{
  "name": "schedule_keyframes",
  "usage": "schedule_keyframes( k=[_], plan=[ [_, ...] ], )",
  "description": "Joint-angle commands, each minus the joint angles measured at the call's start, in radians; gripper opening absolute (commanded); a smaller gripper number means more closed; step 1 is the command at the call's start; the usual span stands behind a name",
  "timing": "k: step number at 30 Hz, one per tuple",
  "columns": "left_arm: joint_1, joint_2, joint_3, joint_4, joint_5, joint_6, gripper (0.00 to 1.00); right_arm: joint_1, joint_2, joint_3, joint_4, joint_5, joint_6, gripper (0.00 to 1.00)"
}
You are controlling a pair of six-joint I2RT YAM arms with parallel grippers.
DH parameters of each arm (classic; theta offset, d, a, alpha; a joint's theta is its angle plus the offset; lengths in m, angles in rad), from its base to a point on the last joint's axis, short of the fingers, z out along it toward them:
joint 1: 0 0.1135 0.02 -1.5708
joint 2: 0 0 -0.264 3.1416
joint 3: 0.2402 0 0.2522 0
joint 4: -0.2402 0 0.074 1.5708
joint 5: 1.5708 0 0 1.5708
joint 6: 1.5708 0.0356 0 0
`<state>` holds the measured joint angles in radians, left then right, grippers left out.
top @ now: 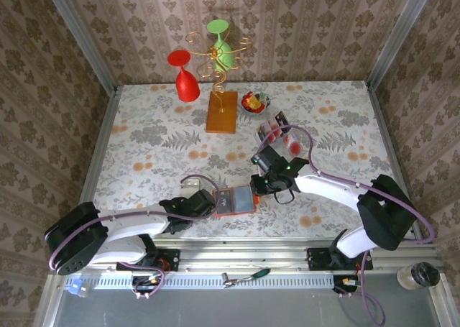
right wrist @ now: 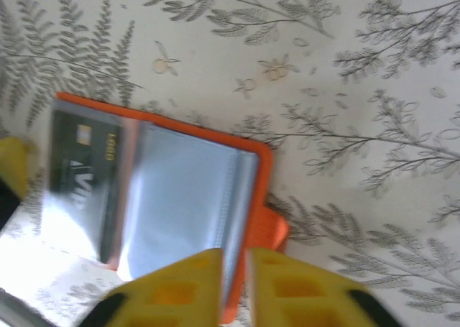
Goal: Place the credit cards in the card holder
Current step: Insert the credit card into the card slot.
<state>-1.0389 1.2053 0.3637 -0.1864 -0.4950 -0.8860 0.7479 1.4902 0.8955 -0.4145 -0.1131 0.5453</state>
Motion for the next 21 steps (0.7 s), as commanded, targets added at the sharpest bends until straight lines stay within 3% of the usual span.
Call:
schedule_keyframes(
  k=[1, 3, 12, 21],
  plan=[
    [0.008, 0.032, 0.006, 0.048, 0.055, 0.012, 0.78, 0.038, 0.029, 0.033, 0.033, -0.057, 0.024, 0.06],
    [0.008, 0.034, 0.006, 0.048, 0.055, 0.012, 0.78, 0.059, 0.058, 0.038, 0.06, -0.074, 0.035, 0.0],
    [0.008, 0.043, 0.007, 0.048, 0.054, 0.008, 0.78, 0.141, 0.178, 0.069, 0.143, -0.115, 0.075, 0.0],
    [0.008, 0.043, 0.011, 0.047, 0.053, 0.008, 0.78, 0.163, 0.223, 0.08, 0.163, -0.113, 0.087, 0.0]
  ],
)
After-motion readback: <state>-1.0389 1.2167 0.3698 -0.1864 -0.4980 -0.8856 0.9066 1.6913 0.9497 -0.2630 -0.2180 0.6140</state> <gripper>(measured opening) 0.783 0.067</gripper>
